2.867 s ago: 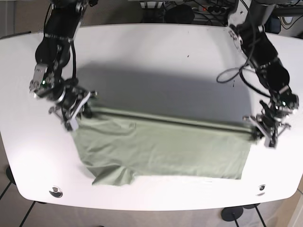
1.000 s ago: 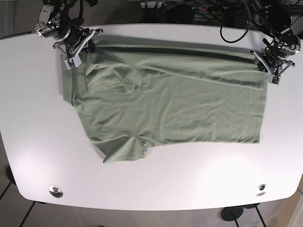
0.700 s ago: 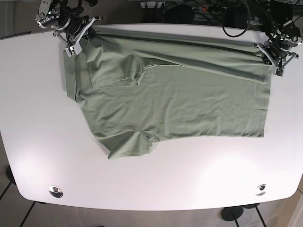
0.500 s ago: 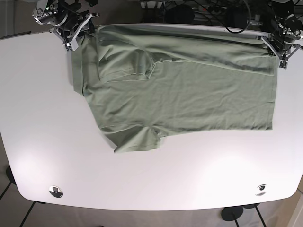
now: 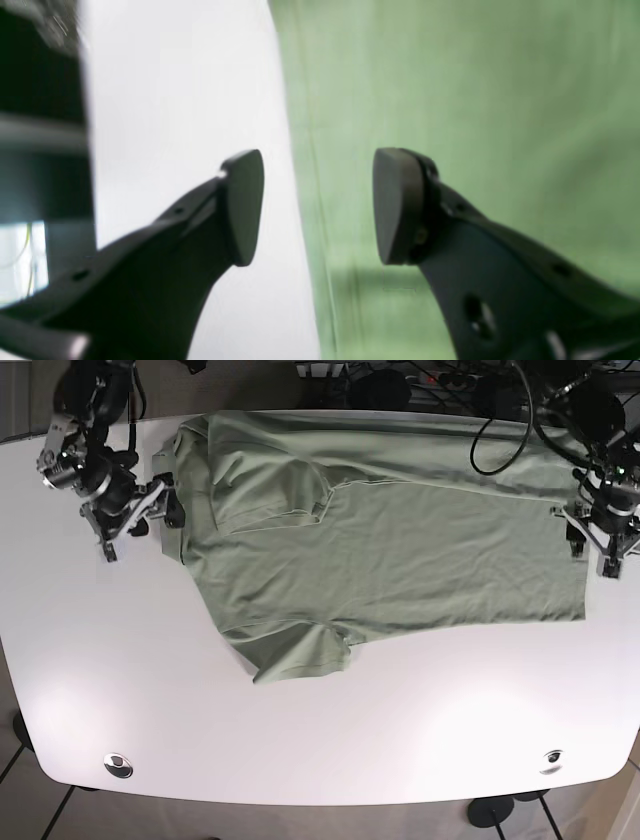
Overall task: Fold the T-shirt properly
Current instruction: 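Lay the green shirt flat and pull both grippers back along its edge, then grasp the shirt's hem with both grippers and fold it over toward the collar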
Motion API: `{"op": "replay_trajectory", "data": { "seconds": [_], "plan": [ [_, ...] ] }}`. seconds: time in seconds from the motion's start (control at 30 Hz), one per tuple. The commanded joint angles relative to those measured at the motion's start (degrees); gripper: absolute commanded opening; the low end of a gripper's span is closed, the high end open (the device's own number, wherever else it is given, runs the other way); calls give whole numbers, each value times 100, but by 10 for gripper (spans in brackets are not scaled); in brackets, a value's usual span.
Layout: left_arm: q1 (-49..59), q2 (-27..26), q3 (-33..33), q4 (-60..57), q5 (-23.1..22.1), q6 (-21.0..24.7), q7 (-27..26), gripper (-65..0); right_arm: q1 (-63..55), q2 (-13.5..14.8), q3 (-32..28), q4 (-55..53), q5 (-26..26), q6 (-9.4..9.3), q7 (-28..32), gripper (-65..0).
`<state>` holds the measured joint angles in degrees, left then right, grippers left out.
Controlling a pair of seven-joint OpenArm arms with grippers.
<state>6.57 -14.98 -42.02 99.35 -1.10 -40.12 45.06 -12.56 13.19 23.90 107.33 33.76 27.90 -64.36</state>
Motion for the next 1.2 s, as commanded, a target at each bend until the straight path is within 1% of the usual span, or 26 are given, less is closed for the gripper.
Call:
{"op": "replay_trajectory", "data": {
  "seconds": [0.03, 0.1, 0.13, 0.2, 0.23, 0.27, 0.3, 0.4, 0.47, 0.5, 0.53, 0.57, 0.6, 0.67, 0.73, 0.77, 0.8, 0.83, 0.9, 0.97, 1.0, 1.07, 1.2],
  "plan": [
    [-521, -115, 110, -225, 53, 12, -53, -325, 636, 22, -320, -170, -338, 1, 119, -249],
    [-1030, -106, 162, -577, 405, 12, -53, -324, 1207, 13, -636, -636, -752, 1, 146, -249],
    [-1338, -97, 171, -797, 563, 12, -53, -318, 1533, 4, -724, -935, -883, 36, 154, -249],
    [-1945, -106, 171, -1350, 704, 12, -71, -300, 2157, 4, -847, -1665, -998, 54, 269, -249],
    [-2305, -124, 171, -1755, 730, 245, -71, -283, 2544, 13, -918, -2192, -1015, 54, 445, -249],
    [-2507, -132, 171, -1983, 730, 385, -79, -276, 2755, 22, -988, -2553, -1033, 54, 559, -249],
    [-2762, -141, 180, -2256, 730, 526, -79, -272, 3106, 66, -1093, -3133, -1033, 54, 735, -249],
    [-3132, -141, 180, -2678, 739, 676, -88, -271, 3537, 74, -1296, -3986, -1033, 63, 1148, -249],
    [-3343, -203, 180, -3038, 739, 799, -167, -271, 3774, 57, -1498, -4601, -1033, 63, 1543, -249],
    [-3395, -220, 277, -3205, 739, 948, -317, -271, 3862, 30, -1656, -4935, -1033, 63, 1746, -249],
    [-3395, -238, 523, -3364, 739, 1142, -528, -271, 3915, 13, -1823, -5225, -1033, 63, 1948, -249],
    [-3369, -317, 664, -3425, 739, 1282, -695, -271, 3933, 13, -1946, -5375, -1007, 54, 2071, -249],
    [-3369, -396, 787, -3504, 739, 1414, -835, -271, 3933, -14, -2060, -5427, -989, 54, 2124, -250],
    [-3369, -502, 875, -3803, 739, 1634, -1108, -271, 3915, -181, -2175, -5427, -989, 54, 2132, -250],
    [-3395, -616, 875, -4287, 739, 1871, -1433, -247, 3906, -277, -2201, -5427, -1024, 54, 2132, -252],
    [-3413, -704, 875, -4524, 739, 1994, -1609, -221, 3897, -321, -2201, -5427, -1007, 54, 2132, -266],
    [-3492, -801, 875, -4858, 739, 2161, -1829, -176, 3827, -409, -2201, -5427, -1024, 54, 2132, -327],
    [-3536, -845, 875, -5131, 739, 2232, -1934, -150, 3810, -444, -2210, -5427, -1033, 45, 2132, -388],
    [-3606, -1003, 875, -5597, 713, 2232, -2057, -138, 3810, -462, -2210, -5427, -1033, 28, 2141, -501],
    [-3685, -1073, 875, -5983, 713, 2223, -2181, -138, 3810, -462, -2210, -5427, -1033, 28, 2150, -587],
    [-3721, -1073, 875, -6159, 704, 2223, -2251, -138, 3810, -462, -2210, -5427, -1033, 28, 2150, -609],
    [-3756, -1082, 866, -6467, 704, 2196, -2374, -138, 3810, -462, -2210, -5427, -1033, 28, 2150, -614],
    [-3756, -1082, 866, -6748, 704, 1704, -2392, -138, 3810, -462, -2201, -5427, -1015, 28, 2159, -614]
  ]
}}
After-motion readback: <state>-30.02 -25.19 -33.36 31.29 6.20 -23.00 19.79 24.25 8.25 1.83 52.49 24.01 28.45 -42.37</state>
